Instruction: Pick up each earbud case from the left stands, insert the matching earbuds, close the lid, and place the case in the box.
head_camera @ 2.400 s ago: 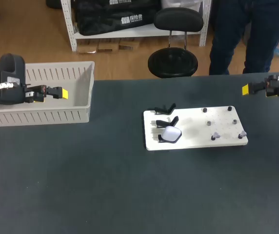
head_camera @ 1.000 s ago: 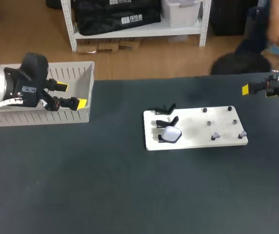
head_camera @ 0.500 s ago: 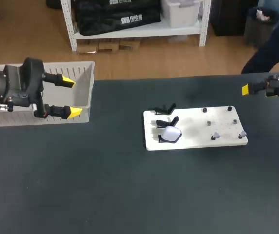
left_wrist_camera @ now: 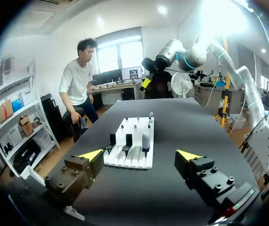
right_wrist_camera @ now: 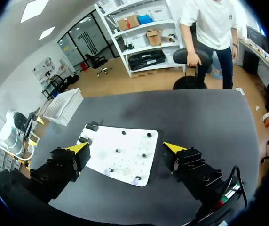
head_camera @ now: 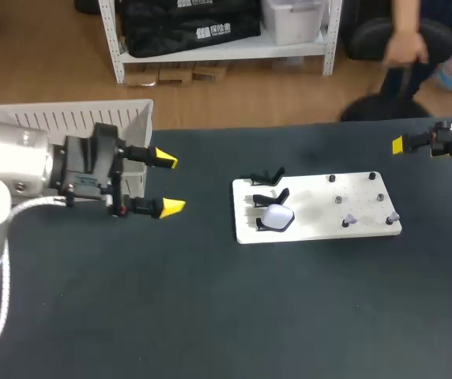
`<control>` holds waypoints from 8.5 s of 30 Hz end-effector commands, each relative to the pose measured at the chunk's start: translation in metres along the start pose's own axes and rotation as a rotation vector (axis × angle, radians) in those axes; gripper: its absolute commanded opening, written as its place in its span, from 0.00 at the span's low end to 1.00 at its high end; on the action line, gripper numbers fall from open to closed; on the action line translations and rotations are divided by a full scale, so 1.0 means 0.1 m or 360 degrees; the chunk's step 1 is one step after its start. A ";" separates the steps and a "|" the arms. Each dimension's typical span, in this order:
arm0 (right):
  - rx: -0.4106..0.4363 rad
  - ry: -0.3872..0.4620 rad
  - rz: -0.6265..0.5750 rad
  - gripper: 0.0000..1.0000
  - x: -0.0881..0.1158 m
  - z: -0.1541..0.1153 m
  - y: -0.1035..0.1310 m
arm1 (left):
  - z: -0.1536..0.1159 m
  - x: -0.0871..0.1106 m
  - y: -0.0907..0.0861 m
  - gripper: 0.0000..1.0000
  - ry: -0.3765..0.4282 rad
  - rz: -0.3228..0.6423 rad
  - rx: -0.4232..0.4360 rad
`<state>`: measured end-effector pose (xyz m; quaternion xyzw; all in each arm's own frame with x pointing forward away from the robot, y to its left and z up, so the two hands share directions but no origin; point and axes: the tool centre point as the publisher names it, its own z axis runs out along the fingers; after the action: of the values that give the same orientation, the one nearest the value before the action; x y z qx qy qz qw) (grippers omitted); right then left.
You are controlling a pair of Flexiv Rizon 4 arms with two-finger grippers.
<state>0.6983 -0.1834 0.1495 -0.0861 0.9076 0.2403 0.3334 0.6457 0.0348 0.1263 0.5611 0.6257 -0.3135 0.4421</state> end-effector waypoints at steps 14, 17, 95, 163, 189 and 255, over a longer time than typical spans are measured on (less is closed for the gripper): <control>-0.0001 0.0001 -0.0001 1.00 0.00 0.00 -0.01 | 0.71 0.07 -0.23 1.00 -0.0006 -0.0022 0.0066; -0.0001 0.0001 -0.0001 1.00 0.00 0.00 -0.01 | 0.71 0.07 -0.23 1.00 -0.0006 -0.0022 0.0066; -0.0001 0.0001 -0.0001 1.00 0.00 0.00 -0.01 | 1.88 0.34 -0.25 0.79 0.0051 -0.0114 0.0336; -0.0061 0.0055 -0.0086 1.00 0.05 0.16 0.20 | 1.64 -0.12 -0.25 0.00 -0.0007 0.0018 0.0158; -0.0222 0.0148 -0.0141 1.00 0.46 0.35 1.06 | 1.95 -0.80 0.09 0.00 -0.0038 0.0202 0.0083; 0.0612 0.0385 -0.0192 1.00 0.60 -0.19 0.42 | 1.85 -1.26 -0.09 0.00 -0.0647 -0.0071 0.0234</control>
<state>0.6344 -0.1564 0.1368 -0.1387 0.9498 0.1666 0.2254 0.6707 -0.1784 0.1631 0.5039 0.5118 -0.4757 0.5078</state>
